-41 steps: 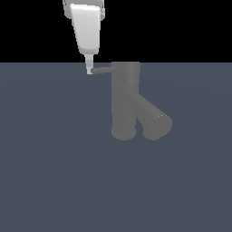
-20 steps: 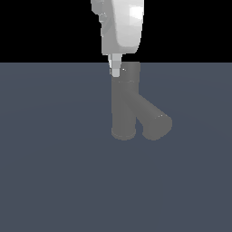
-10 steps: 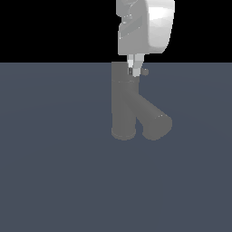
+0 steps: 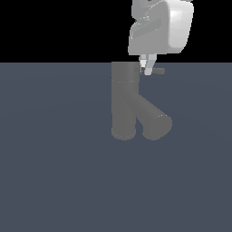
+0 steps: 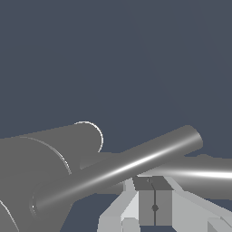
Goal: Turn on the faucet by rotating a designated handle.
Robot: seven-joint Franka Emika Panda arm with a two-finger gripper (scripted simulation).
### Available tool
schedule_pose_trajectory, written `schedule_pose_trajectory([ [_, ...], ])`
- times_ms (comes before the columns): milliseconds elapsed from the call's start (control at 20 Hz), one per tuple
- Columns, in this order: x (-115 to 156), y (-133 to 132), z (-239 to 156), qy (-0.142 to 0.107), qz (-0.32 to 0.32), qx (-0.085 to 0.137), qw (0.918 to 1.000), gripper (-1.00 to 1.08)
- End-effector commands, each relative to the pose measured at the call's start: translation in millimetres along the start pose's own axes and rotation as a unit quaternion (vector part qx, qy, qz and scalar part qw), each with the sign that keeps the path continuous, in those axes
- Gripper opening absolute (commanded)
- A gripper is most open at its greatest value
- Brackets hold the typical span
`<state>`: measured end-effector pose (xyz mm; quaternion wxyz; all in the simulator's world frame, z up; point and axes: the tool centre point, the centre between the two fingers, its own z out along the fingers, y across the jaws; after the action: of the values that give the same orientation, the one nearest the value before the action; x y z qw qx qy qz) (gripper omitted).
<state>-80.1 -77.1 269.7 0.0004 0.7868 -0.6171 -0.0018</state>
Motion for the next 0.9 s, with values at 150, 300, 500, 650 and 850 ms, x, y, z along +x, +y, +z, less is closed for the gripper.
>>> schedule_pose_trajectory([
  [150, 16, -10, 0, 0.000, 0.005, 0.000, 1.0000, -1.00],
  [300, 26, -16, 0, 0.000, 0.008, 0.000, 1.0000, -1.00],
  [500, 39, -24, 0, 0.001, 0.011, 0.001, 0.9999, -1.00],
  [650, 49, -31, 0, 0.001, 0.014, 0.001, 0.9999, -1.00],
  [850, 61, -39, 0, 0.001, 0.017, 0.001, 0.9999, -1.00],
])
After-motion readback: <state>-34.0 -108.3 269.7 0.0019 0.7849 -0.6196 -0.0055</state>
